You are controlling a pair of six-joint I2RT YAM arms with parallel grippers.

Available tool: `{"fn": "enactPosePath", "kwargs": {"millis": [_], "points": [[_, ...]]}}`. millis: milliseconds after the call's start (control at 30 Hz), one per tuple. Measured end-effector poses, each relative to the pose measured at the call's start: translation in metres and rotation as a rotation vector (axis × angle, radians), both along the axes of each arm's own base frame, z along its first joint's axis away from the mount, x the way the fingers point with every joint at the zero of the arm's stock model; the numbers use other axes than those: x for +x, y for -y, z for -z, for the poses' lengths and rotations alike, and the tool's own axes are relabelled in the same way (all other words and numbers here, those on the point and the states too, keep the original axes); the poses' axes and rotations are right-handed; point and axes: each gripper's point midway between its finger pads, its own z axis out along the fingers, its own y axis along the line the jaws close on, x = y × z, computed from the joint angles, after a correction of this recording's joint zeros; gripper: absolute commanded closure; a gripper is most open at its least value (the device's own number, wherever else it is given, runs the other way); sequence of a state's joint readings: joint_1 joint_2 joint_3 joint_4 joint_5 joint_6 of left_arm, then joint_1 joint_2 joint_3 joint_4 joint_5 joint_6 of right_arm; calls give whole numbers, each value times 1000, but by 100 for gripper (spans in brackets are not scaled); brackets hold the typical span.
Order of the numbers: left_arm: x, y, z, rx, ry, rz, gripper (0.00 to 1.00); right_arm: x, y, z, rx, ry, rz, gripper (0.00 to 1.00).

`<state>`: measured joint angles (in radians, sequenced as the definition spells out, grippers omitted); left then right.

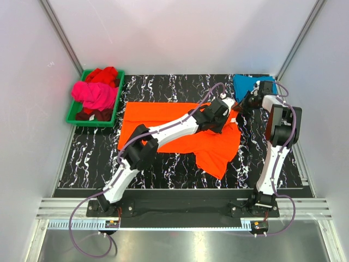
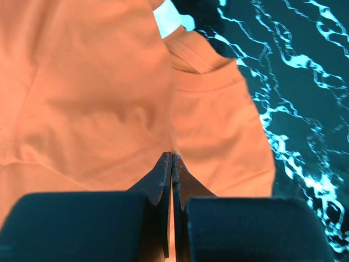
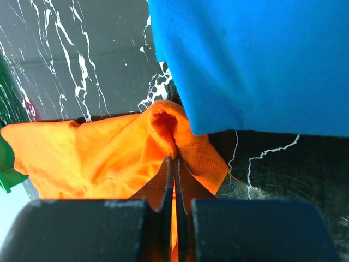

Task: Fold and stack the t-shirts
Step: Fold the tshirt

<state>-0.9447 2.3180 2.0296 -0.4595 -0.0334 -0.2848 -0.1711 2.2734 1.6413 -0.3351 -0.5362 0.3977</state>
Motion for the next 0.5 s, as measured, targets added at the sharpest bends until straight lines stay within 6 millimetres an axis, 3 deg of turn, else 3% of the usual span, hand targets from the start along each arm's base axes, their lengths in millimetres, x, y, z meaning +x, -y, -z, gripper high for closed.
{"fn": "enactPosePath", "kwargs": {"millis": [267, 500], "points": [[-15, -2, -17, -34, -10, 33, 100, -9, 5, -7, 1, -14, 12, 100], [-20, -4, -31, -52, -2, 41, 100, -12, 9, -30, -4, 20, 22, 100]]}}
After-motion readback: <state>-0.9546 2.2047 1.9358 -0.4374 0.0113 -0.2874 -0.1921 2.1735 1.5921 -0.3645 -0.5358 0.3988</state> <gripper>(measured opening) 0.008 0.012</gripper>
